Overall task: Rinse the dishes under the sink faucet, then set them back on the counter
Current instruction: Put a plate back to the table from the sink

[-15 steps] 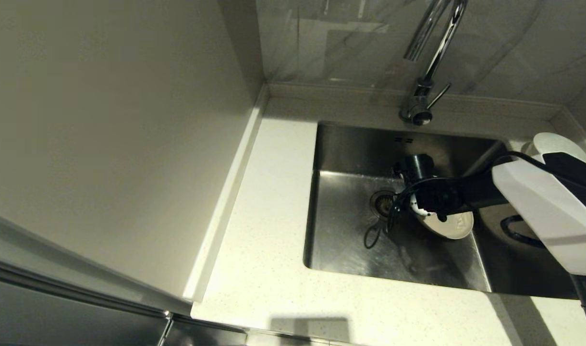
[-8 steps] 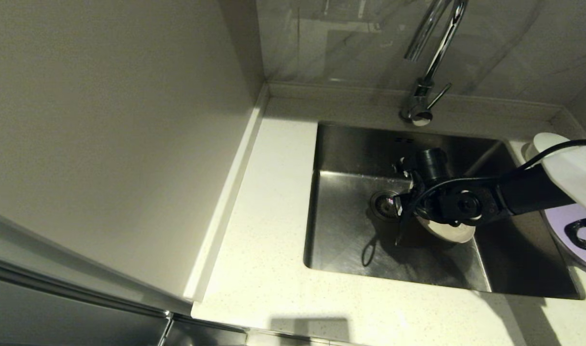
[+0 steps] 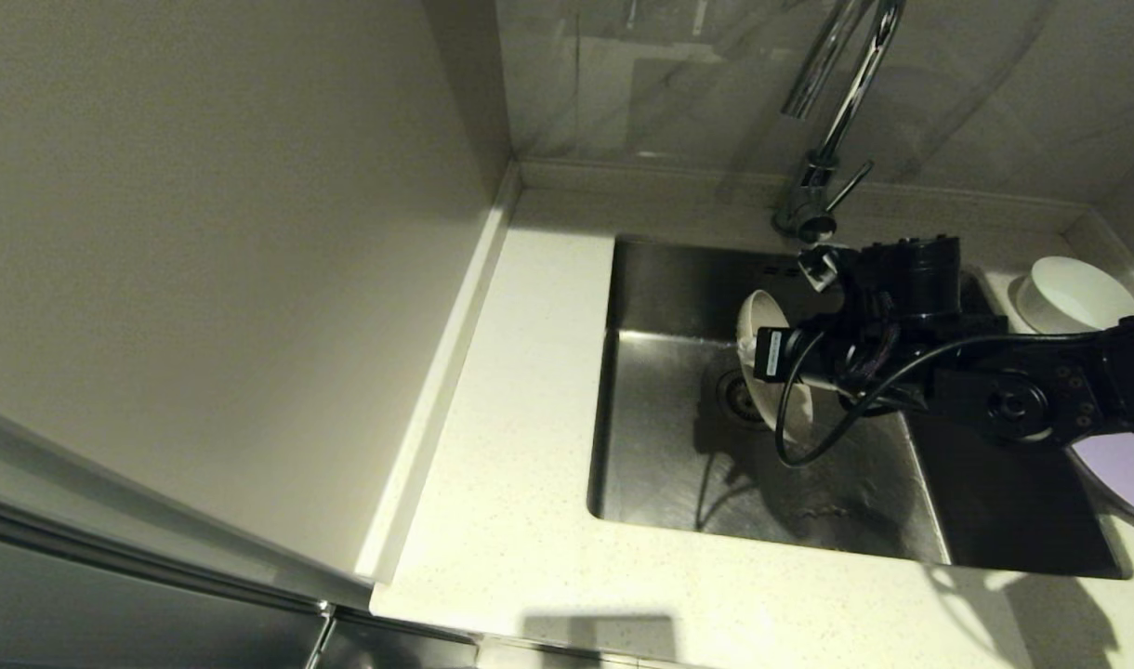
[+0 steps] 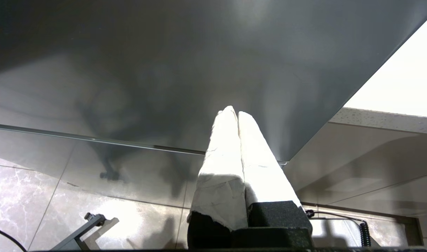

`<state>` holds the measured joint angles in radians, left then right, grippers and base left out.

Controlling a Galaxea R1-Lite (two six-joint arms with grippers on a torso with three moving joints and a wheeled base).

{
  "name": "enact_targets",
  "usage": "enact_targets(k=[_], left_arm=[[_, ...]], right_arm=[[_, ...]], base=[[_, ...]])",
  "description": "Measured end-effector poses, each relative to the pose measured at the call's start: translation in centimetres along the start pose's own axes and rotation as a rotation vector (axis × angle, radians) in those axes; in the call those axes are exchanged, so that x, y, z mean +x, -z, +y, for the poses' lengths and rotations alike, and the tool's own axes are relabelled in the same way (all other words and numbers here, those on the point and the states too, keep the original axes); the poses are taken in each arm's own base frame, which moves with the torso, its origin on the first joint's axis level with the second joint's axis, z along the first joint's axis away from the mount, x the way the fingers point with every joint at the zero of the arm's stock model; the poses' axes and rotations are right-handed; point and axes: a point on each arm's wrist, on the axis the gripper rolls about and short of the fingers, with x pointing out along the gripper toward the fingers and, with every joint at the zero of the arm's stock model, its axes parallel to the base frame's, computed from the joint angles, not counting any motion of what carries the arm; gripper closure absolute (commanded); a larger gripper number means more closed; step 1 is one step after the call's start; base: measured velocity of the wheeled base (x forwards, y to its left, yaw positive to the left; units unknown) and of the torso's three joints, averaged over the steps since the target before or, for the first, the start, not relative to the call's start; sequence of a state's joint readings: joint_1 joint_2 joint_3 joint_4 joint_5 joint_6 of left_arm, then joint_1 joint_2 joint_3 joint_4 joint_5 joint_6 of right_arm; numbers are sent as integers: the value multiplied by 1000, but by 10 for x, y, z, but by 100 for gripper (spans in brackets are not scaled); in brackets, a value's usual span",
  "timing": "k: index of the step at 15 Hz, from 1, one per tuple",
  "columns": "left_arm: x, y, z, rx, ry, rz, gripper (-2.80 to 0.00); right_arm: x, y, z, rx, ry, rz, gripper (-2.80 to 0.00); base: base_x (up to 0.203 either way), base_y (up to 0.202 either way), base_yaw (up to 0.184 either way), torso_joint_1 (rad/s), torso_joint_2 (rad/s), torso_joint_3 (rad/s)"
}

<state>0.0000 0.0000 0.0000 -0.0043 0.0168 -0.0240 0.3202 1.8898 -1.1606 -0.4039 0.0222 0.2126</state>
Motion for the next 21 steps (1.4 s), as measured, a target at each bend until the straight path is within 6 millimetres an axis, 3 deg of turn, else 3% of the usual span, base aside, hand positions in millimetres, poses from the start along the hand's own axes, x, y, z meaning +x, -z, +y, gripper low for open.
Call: enact_targets(k=[6,11,13,14,16,17,21], left_arm=[[0,0,0,0,0,0,0],[0,0,0,0,0,0,0],[0,0,0,0,0,0,0],[0,0,0,0,0,0,0],[0,0,0,0,0,0,0],[0,0,0,0,0,0,0],[0,0,0,0,1,0,0]], right_arm=[[-25,-47,9,300,-256,-134,0],[-53,-82,16,628,-353,-37,0],[-61,-83,12,795,-343,45,0],[-61,-75,9,857,-318,101,0],[-60,-53,3,878,-267,178,0],[-62,-52,2,854,-267,176,0],[-86,-102,8,733,-361,7,0]], base=[[0,0,0,0,0,0],[0,0,0,0,0,0],[0,0,0,0,0,0],[0,0,0,0,0,0],[0,0,0,0,0,0],[0,0,0,0,0,0],[0,0,0,0,0,0]])
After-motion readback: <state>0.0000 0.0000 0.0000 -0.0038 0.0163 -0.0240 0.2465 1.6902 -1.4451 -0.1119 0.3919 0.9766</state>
